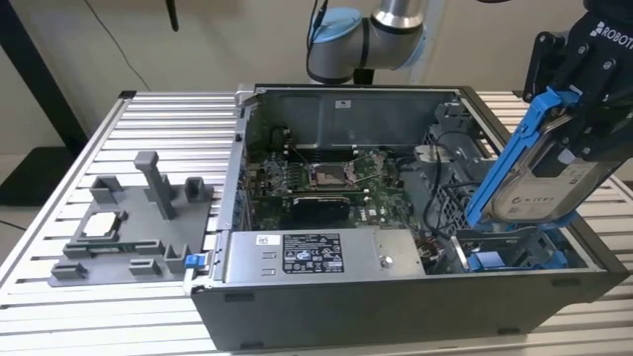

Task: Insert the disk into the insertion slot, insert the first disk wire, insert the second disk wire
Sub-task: 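Insert the disk into the insertion slot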

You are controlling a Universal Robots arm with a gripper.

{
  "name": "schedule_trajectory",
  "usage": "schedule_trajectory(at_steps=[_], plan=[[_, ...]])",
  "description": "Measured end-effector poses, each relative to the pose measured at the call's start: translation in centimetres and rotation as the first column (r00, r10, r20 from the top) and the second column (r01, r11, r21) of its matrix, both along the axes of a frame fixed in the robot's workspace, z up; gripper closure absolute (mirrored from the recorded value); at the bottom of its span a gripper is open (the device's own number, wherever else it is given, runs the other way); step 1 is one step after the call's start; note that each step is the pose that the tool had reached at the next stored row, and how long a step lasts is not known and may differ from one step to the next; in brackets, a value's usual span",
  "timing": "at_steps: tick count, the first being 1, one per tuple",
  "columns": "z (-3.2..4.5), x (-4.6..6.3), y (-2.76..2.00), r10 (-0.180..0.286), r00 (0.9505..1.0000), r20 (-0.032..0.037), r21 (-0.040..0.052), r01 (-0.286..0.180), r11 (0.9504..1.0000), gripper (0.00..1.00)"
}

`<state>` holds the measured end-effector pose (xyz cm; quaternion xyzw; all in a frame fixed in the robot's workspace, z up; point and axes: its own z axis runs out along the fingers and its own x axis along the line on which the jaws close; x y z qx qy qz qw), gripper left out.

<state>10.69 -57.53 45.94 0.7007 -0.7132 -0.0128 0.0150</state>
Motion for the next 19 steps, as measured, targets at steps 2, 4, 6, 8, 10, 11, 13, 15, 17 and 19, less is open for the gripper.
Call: schedule_trajectory(at_steps=[2, 4, 6, 8, 10, 11, 13, 15, 17, 19], plan=[[-0.04, 0.0, 0.00, 0.000, 1.0000, 0.0000, 0.0000, 0.000, 1.0000, 1.00], [-0.09, 0.0, 0.00, 0.000, 1.0000, 0.0000, 0.0000, 0.000, 1.0000, 1.00], [-0.14, 0.0, 0.00, 0.000, 1.0000, 0.0000, 0.0001, 0.000, 1.0000, 1.00], [-0.24, 0.0, 0.00, 0.000, 1.0000, 0.0000, 0.0000, 0.000, 1.0000, 1.00], [-0.42, 0.0, 0.00, 0.000, 1.0000, 0.0001, 0.0000, 0.000, 1.0000, 1.00], [-0.53, 0.0, 0.00, 0.000, 1.0000, 0.0001, 0.0001, 0.000, 1.0000, 1.00], [-0.78, 0.1, 0.00, 0.000, 1.0000, 0.0002, 0.0001, 0.000, 1.0000, 1.00], [-1.09, 0.1, 0.00, 0.000, 1.0000, 0.0002, 0.0002, 0.000, 1.0000, 1.00], [-1.42, 0.1, 0.00, 0.000, 1.0000, 0.0004, 0.0000, 0.000, 1.0000, 1.00], [-1.78, 0.2, 0.00, 0.000, 1.0000, 0.0004, -0.0001, 0.000, 1.0000, 1.00]])
